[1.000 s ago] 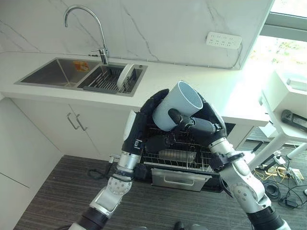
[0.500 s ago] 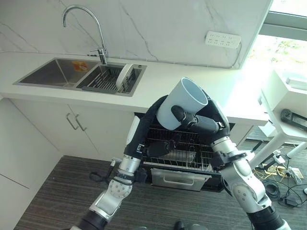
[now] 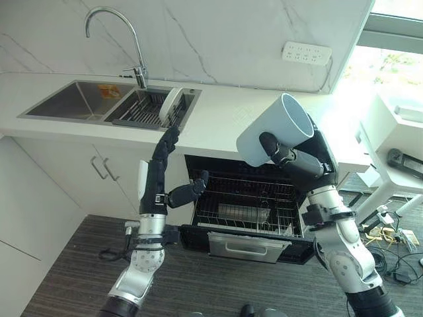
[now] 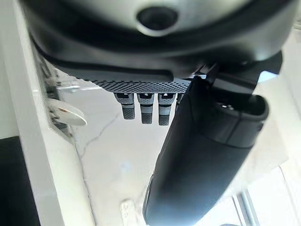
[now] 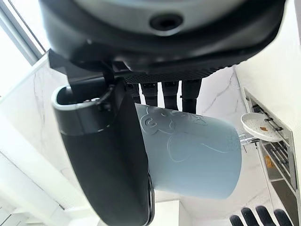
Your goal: Place the dishes in the dishwasher.
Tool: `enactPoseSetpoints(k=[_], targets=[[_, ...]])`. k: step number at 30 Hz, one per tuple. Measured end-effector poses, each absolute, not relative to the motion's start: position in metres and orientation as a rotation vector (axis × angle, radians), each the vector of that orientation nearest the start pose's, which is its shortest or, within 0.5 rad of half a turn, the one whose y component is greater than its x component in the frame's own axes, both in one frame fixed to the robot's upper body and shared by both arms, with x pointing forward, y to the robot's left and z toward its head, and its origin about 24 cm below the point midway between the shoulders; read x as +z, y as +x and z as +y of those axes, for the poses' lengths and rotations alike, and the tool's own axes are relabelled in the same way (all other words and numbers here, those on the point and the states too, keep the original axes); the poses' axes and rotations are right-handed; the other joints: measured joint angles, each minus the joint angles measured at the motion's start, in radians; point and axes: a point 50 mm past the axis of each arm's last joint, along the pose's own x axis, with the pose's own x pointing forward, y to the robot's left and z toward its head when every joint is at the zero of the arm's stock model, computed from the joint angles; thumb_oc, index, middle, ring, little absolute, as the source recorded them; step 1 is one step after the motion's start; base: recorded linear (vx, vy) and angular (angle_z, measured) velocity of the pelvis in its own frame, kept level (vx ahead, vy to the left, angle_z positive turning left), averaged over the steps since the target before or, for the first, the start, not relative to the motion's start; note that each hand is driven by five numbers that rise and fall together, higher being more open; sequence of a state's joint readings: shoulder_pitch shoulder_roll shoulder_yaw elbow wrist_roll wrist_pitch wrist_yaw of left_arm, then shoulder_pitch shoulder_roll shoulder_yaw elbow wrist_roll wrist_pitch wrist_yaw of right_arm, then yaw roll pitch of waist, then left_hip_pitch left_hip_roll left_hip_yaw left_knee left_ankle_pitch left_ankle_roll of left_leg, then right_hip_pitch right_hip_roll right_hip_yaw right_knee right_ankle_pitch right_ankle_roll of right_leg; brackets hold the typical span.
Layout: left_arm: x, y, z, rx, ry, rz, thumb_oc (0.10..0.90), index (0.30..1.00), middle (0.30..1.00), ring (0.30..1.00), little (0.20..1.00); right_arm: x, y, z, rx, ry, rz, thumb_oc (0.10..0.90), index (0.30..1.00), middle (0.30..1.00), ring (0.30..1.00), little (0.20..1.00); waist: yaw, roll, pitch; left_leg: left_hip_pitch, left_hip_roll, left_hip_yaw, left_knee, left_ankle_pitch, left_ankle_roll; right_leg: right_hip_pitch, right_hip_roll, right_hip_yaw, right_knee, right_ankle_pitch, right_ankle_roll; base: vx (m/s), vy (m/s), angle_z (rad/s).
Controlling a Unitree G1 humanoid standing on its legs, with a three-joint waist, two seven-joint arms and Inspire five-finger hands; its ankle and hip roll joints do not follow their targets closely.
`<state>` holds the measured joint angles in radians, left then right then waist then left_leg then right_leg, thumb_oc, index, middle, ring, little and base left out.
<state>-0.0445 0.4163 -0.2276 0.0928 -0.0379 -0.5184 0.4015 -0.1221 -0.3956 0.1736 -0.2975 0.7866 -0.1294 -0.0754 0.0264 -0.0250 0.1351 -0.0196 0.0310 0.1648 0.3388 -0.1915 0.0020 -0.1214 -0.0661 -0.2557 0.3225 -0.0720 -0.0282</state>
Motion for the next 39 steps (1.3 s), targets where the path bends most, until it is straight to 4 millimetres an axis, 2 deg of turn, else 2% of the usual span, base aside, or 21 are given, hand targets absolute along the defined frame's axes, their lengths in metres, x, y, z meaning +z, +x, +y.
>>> enactPoseSetpoints(k=[6, 8, 10, 14, 17, 22, 26, 33, 37, 38, 39], targets=[[0.059, 0.247, 0.182, -0.052, 0.286, -0.266, 0.8, 0.9, 0.9, 0.9, 0.9, 0.143, 0.256, -0.161, 0.256, 0.436, -0.361, 0.4, 0.3, 0.3, 0.3, 0.3, -0.023, 0.018, 0.004, 0.006, -0.001, 0.008, -0.012, 0.003, 0.0, -0.001, 0.0, 0.004, -0.003, 0.0, 0.001, 0.0, 0.007, -0.03], [0.05, 0.248, 0.178, -0.167, 0.334, -0.176, 0.8, 0.9, 0.9, 0.9, 0.9, 0.145, 0.256, -0.166, 0.238, 0.431, -0.373, 0.4, 0.3, 0.3, 0.3, 0.3, -0.027, 0.036, 0.006, 0.005, -0.002, 0.014, -0.015, 0.004, 0.001, -0.007, 0.0, 0.01, -0.002, 0.0, 0.001, -0.03, 0.043, -0.1], [0.036, 0.245, 0.176, -0.365, 0.483, -0.03, 0.8, 0.9, 0.9, 0.9, 0.9, 0.147, 0.256, -0.172, 0.222, 0.418, -0.385, 0.4, 0.3, 0.3, 0.3, 0.3, -0.044, 0.057, 0.011, 0.012, -0.002, 0.024, -0.025, 0.007, 0.001, -0.009, 0.003, 0.022, -0.003, 0.0, 0.001, -0.03, 0.049, -0.14], [0.017, 0.237, 0.175, -0.529, 0.56, 0.142, 0.8, 0.9, 0.9, 0.9, 0.9, 0.148, 0.256, -0.174, 0.225, 0.396, -0.381, 0.4, 0.3, 0.3, 0.3, 0.3, -0.073, 0.077, 0.021, 0.023, -0.003, 0.037, -0.041, 0.011, 0.002, -0.011, 0.004, 0.034, -0.002, 0.0, 0.001, -0.02, 0.02, -0.11], [0.014, 0.239, 0.171, -0.574, 0.566, 0.196, 0.8, 0.9, 0.9, 0.9, 0.9, 0.148, 0.256, -0.175, 0.225, 0.392, -0.381, 0.4, 0.3, 0.3, 0.3, 0.3, -0.079, 0.084, 0.023, 0.035, -0.002, 0.05, -0.049, 0.013, 0.001, -0.011, 0.011, 0.049, -0.004, 0.0, 0.001, -0.01, 0.009, -0.11], [0.015, 0.255, 0.166, -0.607, 0.609, 0.235, 0.8, 0.9, 0.9, 0.9, 0.9, 0.149, 0.256, -0.175, 0.229, 0.384, -0.382, 0.4, 0.3, 0.3, 0.3, 0.3, -0.086, 0.088, 0.023, 0.039, -0.001, 0.057, -0.051, 0.013, 0.0, -0.01, 0.014, 0.057, -0.003, 0.0, 0.001, 0.01, 0.009, -0.05], [0.012, 0.267, 0.171, -0.585, 0.684, 0.26, 0.8, 0.9, 0.9, 0.9, 0.9, 0.15, 0.257, -0.174, 0.235, 0.382, -0.385, 0.4, 0.3, 0.3, 0.3, 0.3, -0.108, 0.089, 0.023, 0.042, 0.0, 0.066, -0.051, 0.012, 0.001, -0.01, 0.017, 0.066, -0.003, 0.003, 0.002, 0.01, 0.0, -0.06], [0.009, 0.276, 0.171, -0.525, 0.748, 0.267, 0.8, 0.9, 0.9, 0.9, 0.9, 0.15, 0.257, -0.173, 0.239, 0.382, -0.383, 0.4, 0.3, 0.3, 0.3, 0.3, -0.113, 0.088, 0.023, 0.057, 0.0, 0.081, -0.059, 0.012, 0.0, -0.007, 0.021, 0.082, -0.003, 0.005, 0.003, 0.01, 0.002, -0.07], [-0.017, 0.274, 0.178, -0.517, 0.776, 0.405, 0.8, 0.9, 0.9, 0.9, 0.9, 0.15, 0.259, -0.17, 0.259, 0.378, -0.37, 0.4, 0.3, 0.3, 0.3, 0.3, -0.135, 0.089, 0.022, 0.06, 0.0, 0.086, -0.06, 0.012, 0.001, -0.005, 0.023, 0.087, -0.005, 0.007, 0.004, 0.01, 0.009, -0.06], [-0.038, 0.266, 0.179, -0.527, 0.776, 0.511, 0.8, 0.9, 0.9, 0.9, 0.9, 0.15, 0.259, -0.169, 0.269, 0.374, -0.358, 0.4, 0.3, 0.3, 0.3, 0.3, -0.135, 0.089, 0.022, 0.071, 0.001, 0.105, -0.066, 0.011, 0.002, -0.005, 0.028, 0.103, -0.006, 0.01, 0.004, 0.01, 0.013, -0.24], [-0.049, 0.261, 0.177, -0.533, 0.776, 0.561, 0.8, 0.9, 0.9, 0.9, 0.9, 0.149, 0.26, -0.169, 0.27, 0.373, -0.353, 0.4, 0.3, 0.3, 0.3, 0.3, -0.143, 0.089, 0.022, 0.072, 0.001, 0.107, -0.066, 0.01, 0.002, -0.004, 0.028, 0.105, -0.007, 0.011, 0.005, 0.01, 0.012, -0.22]])
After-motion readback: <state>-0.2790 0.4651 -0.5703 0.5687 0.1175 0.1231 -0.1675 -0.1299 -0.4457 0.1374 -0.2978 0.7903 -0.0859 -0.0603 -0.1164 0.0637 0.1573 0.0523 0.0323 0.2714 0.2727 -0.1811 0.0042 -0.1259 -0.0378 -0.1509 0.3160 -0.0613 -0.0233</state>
